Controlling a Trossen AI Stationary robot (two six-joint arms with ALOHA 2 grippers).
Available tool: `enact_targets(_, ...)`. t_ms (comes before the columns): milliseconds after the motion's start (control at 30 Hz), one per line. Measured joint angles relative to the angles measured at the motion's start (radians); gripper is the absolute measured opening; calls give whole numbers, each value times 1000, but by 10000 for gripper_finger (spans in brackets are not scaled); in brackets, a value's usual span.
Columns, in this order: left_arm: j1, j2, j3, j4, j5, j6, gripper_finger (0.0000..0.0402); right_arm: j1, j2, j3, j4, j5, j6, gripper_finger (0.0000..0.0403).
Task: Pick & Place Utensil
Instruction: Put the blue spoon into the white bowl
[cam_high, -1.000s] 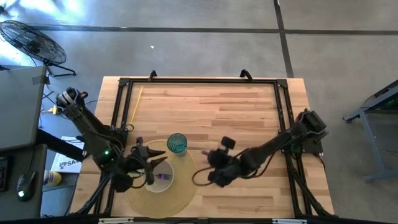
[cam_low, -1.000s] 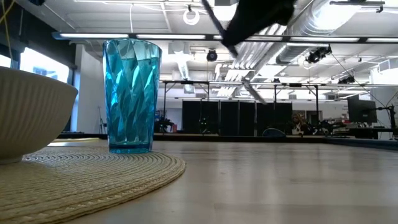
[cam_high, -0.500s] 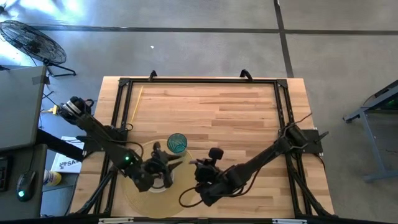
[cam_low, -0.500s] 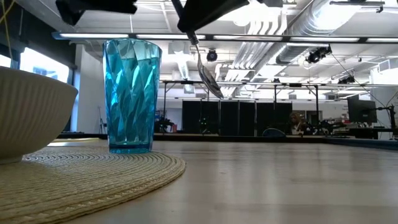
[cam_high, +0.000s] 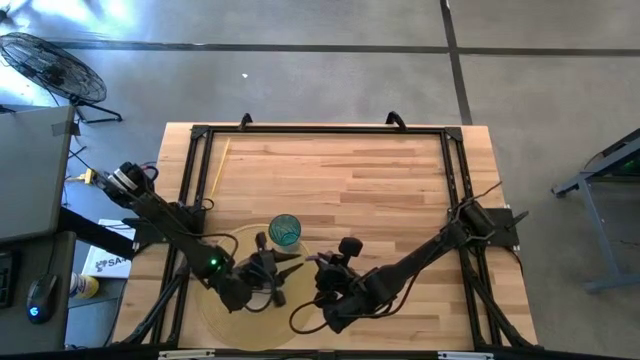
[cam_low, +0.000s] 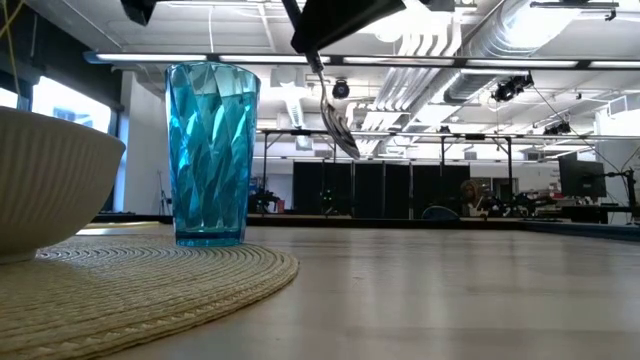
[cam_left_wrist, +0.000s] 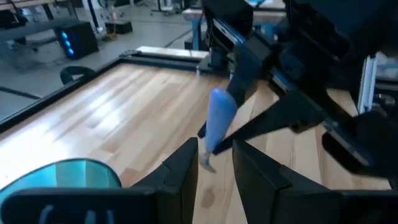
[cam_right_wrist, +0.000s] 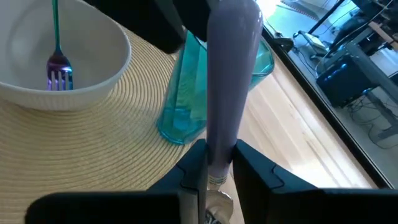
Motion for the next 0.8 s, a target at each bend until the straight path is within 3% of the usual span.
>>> enact_targets(400, 105, 12, 0, 63, 96, -16, 97, -13, 0, 0, 13, 54, 61, 51)
enact_targets(800, 96, 69, 0, 162, 61, 17, 97, -16, 0, -1, 21, 112, 172, 49)
